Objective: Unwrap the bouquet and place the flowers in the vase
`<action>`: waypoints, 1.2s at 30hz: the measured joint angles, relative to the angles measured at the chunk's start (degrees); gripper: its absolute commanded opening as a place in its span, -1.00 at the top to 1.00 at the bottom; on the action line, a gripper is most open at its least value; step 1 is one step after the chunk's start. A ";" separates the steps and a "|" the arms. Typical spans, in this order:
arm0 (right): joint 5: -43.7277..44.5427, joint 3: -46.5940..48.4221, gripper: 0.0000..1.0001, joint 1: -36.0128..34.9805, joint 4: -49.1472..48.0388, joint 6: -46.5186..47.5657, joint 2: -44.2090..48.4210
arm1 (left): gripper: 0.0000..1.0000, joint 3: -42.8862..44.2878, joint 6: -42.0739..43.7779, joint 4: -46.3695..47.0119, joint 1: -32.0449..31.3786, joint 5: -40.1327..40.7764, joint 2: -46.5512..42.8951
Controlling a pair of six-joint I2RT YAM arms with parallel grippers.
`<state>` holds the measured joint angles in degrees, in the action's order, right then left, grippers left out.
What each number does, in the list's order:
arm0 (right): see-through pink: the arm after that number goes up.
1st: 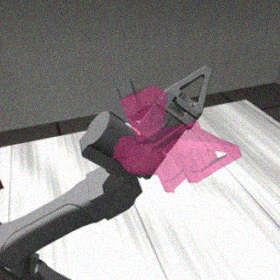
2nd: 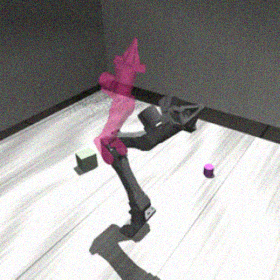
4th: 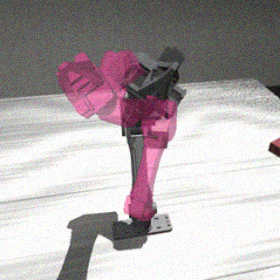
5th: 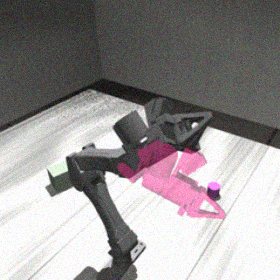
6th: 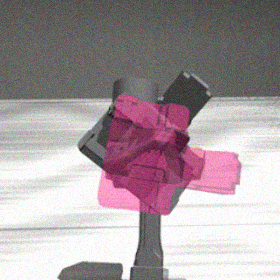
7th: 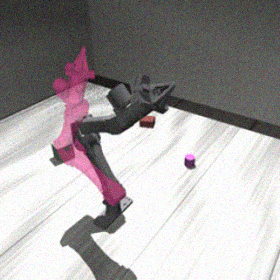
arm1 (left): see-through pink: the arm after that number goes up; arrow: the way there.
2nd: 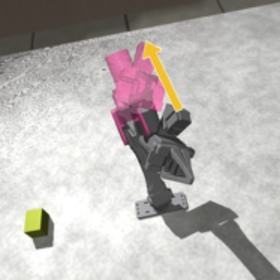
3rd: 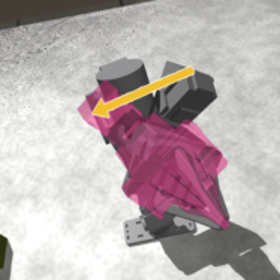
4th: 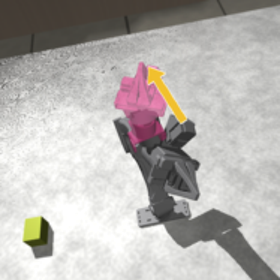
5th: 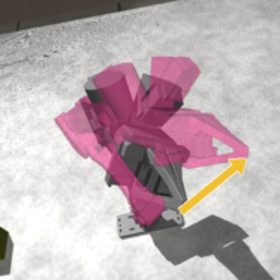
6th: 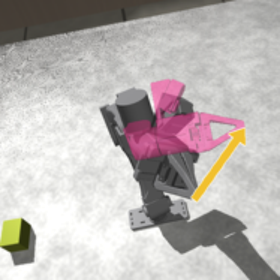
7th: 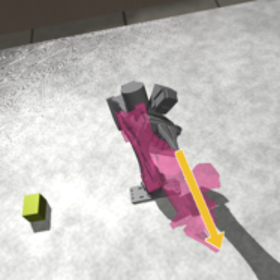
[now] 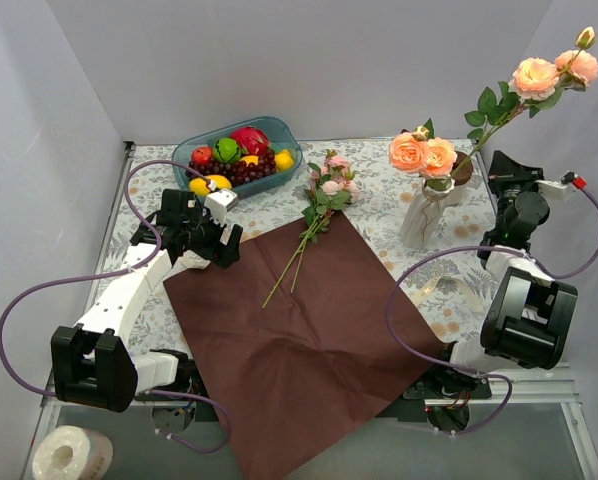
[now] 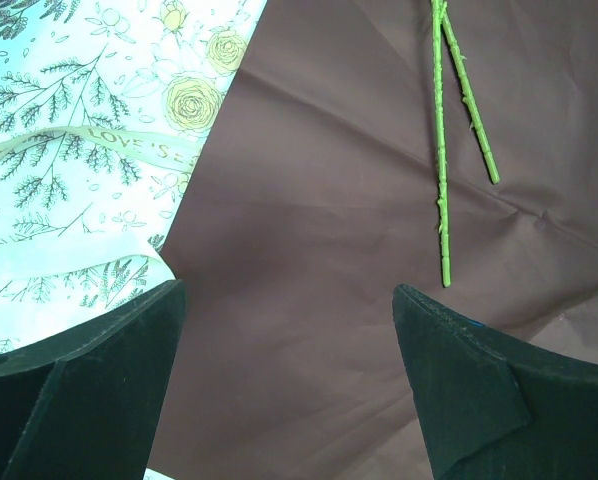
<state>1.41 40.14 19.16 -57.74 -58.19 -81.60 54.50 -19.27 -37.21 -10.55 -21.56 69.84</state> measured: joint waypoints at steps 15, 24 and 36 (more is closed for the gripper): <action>-17.81 3.89 0.85 0.98 -13.90 -11.67 -9.60 | -0.68 -0.72 0.13 0.44 0.00 0.20 -0.57; -22.03 5.62 0.92 -2.80 -16.39 -13.33 -10.54 | -0.68 -1.64 0.15 1.40 0.00 0.20 -0.85; -23.56 1.03 0.97 -4.31 -15.87 -11.37 -5.60 | -0.68 -1.64 0.00 1.66 0.00 0.15 -1.31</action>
<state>-22.15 41.17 14.85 -73.60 -69.56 -87.20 52.86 -19.27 -35.55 -10.55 -21.41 68.53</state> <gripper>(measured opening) 0.027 0.841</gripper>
